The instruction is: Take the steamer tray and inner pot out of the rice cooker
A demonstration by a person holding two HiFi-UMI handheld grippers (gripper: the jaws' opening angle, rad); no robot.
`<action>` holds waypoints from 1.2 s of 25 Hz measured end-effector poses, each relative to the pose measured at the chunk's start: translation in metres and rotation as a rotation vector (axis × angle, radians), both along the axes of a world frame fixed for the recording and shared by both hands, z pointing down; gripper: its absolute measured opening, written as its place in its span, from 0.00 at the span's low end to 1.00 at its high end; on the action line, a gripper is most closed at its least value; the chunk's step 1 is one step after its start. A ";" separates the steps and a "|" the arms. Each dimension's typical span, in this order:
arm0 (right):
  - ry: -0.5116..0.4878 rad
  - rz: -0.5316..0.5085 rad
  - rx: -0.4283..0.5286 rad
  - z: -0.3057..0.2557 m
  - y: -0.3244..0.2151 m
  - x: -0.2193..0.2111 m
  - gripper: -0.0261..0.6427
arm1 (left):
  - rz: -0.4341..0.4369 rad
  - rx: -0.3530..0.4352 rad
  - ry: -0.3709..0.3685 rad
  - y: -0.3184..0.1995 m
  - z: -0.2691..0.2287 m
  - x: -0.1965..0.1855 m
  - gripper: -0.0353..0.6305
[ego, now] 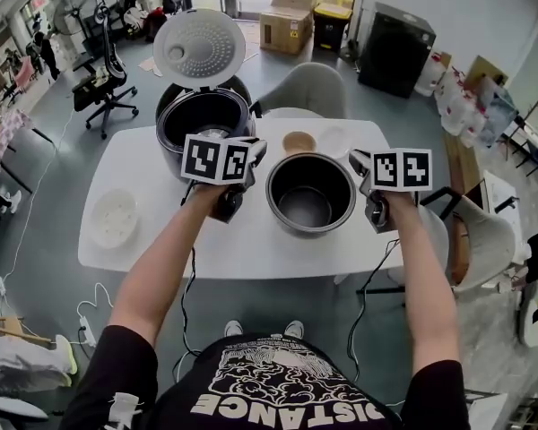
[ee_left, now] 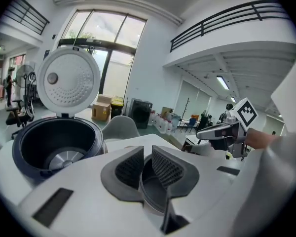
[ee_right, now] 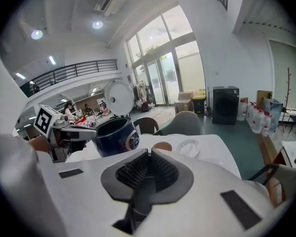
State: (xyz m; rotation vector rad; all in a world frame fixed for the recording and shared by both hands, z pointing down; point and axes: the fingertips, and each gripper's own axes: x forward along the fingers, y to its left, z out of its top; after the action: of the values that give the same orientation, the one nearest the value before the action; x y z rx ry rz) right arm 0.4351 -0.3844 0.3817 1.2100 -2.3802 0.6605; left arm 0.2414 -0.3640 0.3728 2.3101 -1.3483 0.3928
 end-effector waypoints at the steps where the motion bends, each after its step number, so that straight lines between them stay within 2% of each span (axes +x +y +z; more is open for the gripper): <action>1: 0.000 0.003 0.022 -0.008 0.003 -0.002 0.08 | -0.002 0.026 -0.003 0.002 -0.009 0.000 0.14; 8: -0.023 0.043 0.160 -0.057 0.027 -0.007 0.06 | -0.021 0.177 -0.004 0.024 -0.058 -0.008 0.12; 13: -0.043 0.031 0.240 -0.069 0.045 -0.023 0.06 | -0.038 0.253 -0.058 0.038 -0.064 -0.019 0.12; 23: -0.023 0.077 0.436 -0.085 0.074 -0.012 0.06 | -0.084 0.345 -0.100 0.062 -0.065 -0.025 0.10; 30: -0.002 0.093 0.514 -0.084 0.092 -0.013 0.06 | -0.091 0.383 -0.100 0.076 -0.064 -0.024 0.09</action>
State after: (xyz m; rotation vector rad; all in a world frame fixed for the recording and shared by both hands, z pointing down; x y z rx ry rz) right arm 0.4224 -0.2927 0.2977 1.5230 -2.5938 0.0639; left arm 0.2178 -0.2882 0.3085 2.5464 -1.6955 0.2398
